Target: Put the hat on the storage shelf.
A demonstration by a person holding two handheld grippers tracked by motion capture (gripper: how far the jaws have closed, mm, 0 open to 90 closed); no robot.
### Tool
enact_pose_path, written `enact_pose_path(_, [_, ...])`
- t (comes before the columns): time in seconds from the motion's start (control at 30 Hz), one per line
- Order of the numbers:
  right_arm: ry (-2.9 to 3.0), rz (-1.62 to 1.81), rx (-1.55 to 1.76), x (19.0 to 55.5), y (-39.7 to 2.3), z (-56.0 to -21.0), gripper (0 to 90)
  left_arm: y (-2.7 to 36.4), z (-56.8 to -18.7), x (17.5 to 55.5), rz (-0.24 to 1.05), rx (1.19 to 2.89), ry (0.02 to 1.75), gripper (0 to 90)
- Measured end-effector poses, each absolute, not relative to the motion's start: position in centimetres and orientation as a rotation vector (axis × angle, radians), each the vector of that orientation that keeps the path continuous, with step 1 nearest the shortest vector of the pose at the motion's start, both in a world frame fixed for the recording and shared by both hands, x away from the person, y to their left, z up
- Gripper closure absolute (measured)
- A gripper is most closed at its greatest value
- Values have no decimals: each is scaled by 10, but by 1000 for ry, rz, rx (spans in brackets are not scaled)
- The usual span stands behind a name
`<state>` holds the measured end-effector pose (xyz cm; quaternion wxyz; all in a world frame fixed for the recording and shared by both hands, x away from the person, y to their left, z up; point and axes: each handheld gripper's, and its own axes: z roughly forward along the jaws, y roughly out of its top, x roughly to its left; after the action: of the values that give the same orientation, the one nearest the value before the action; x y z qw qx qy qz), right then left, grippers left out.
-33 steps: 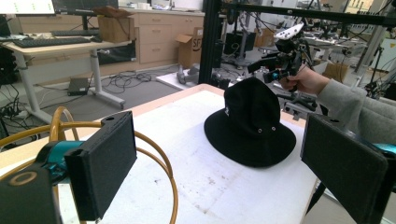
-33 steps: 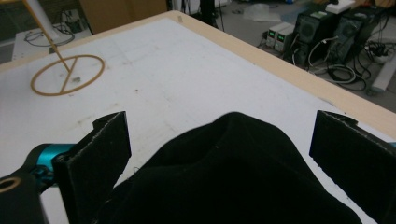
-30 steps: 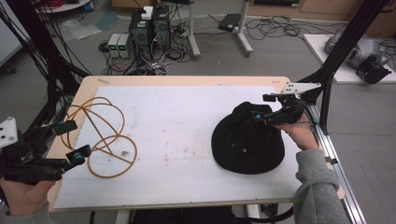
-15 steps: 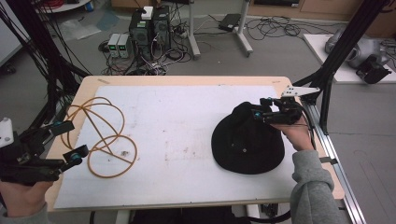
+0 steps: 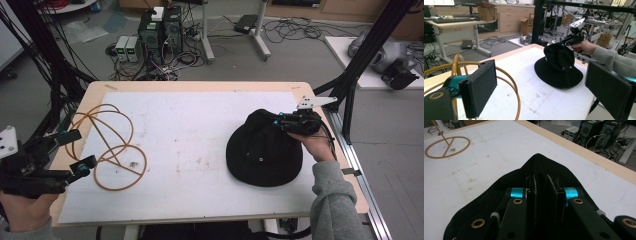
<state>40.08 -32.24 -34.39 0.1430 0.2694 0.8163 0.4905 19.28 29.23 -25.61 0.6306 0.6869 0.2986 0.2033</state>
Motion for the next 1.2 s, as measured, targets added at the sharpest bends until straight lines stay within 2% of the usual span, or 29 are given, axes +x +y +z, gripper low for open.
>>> enact_pose_path(0.43, [2363,1458,737,396,-323,-333,833,293,-257,193,461,1568,686,108])
enact_pose_path(1.2, [2439,1549,395,374,-312,-238,835,301,-256,191,451,1543,679,108])
